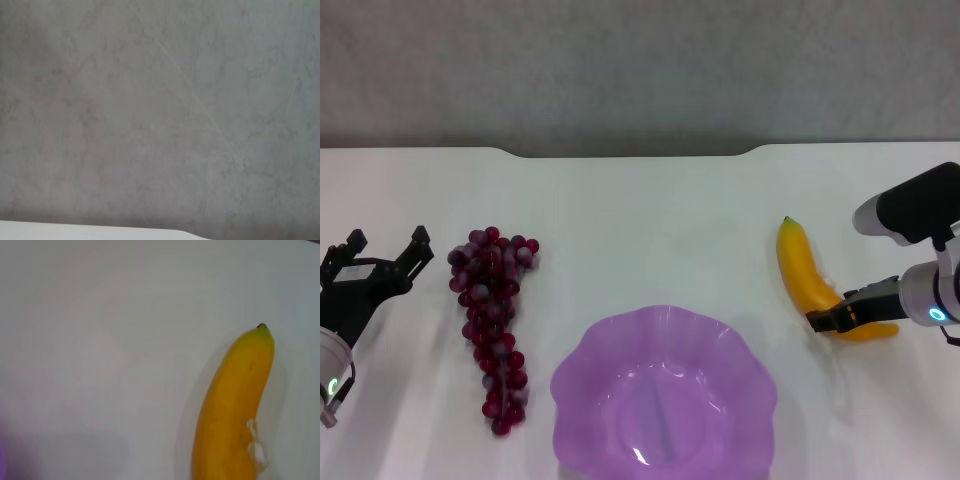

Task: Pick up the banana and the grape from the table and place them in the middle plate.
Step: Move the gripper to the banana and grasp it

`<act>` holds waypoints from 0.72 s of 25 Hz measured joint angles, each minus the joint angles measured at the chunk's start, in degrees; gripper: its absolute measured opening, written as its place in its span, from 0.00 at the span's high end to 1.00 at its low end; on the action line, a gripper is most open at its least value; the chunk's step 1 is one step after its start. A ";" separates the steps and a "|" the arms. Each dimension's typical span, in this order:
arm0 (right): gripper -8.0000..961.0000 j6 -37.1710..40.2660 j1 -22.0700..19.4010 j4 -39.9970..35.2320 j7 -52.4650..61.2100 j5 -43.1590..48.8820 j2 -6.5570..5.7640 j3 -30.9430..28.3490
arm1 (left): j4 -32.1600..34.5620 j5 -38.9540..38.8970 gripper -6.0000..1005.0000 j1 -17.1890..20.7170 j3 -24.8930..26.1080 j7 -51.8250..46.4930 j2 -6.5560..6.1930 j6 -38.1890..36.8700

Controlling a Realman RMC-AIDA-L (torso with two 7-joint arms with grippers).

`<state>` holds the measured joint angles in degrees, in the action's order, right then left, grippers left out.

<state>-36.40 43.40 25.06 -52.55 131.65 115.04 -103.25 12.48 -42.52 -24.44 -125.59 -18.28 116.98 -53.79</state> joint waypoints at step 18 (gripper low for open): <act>0.31 8.88 -1.44 -0.94 -0.01 -8.32 0.51 12.36 | 0.00 -0.11 0.11 -0.01 0.00 0.00 0.00 0.00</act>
<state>-27.52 41.96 24.12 -52.56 123.33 115.55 -90.89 12.48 -42.63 -24.46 -125.59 -18.28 116.98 -53.79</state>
